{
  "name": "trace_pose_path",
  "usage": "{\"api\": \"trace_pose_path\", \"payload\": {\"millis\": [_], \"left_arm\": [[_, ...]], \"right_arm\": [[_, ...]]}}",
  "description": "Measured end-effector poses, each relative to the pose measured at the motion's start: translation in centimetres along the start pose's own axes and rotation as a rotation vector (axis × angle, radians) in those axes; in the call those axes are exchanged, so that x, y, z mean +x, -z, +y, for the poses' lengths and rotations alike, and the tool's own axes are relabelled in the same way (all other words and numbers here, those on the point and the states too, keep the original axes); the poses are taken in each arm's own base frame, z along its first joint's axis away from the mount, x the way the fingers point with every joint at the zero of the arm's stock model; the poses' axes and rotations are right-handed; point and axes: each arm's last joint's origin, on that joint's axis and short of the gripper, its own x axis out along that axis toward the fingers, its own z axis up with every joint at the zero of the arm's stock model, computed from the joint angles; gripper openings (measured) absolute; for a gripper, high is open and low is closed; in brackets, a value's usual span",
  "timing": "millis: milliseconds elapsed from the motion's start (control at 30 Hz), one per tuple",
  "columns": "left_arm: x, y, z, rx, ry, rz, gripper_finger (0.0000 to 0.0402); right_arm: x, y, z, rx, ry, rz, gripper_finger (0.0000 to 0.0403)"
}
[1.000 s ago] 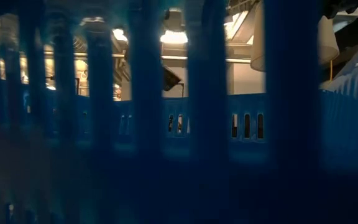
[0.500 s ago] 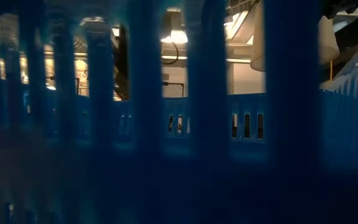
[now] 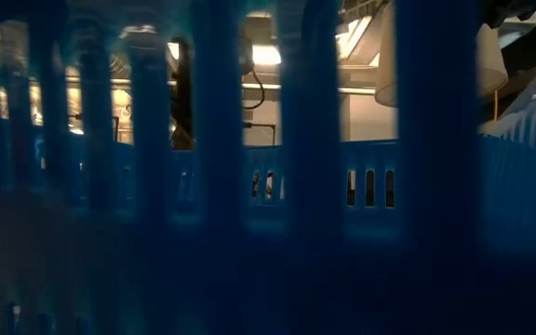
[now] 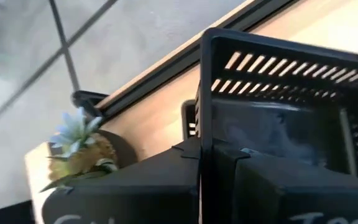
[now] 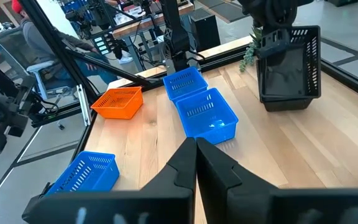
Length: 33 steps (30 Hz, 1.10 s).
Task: Stack baskets by color
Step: Stack the bottom black bin on the top left black bin
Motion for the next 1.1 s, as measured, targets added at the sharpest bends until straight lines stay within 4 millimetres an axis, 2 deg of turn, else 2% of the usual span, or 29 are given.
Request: {"api": "trace_pose_path", "payload": {"millis": [433,833,1100], "left_arm": [[-0.2,-0.3,-0.7,-0.09,0.077,-0.029,0.0],[0.6,-0.5,-0.9,-0.052,0.076,-0.016,0.0002],[1.5,-0.5,-1.2,-0.039,0.056,-0.005,0.0053]], "right_arm": [[0.0,0.0,0.0,0.003,0.0,0.0,0.0012],[0.0,0.0,0.0,0.003,0.0,-0.001,0.0012],[0.0,0.0,0.0,0.003,-0.001,-0.001,0.0012]]}}
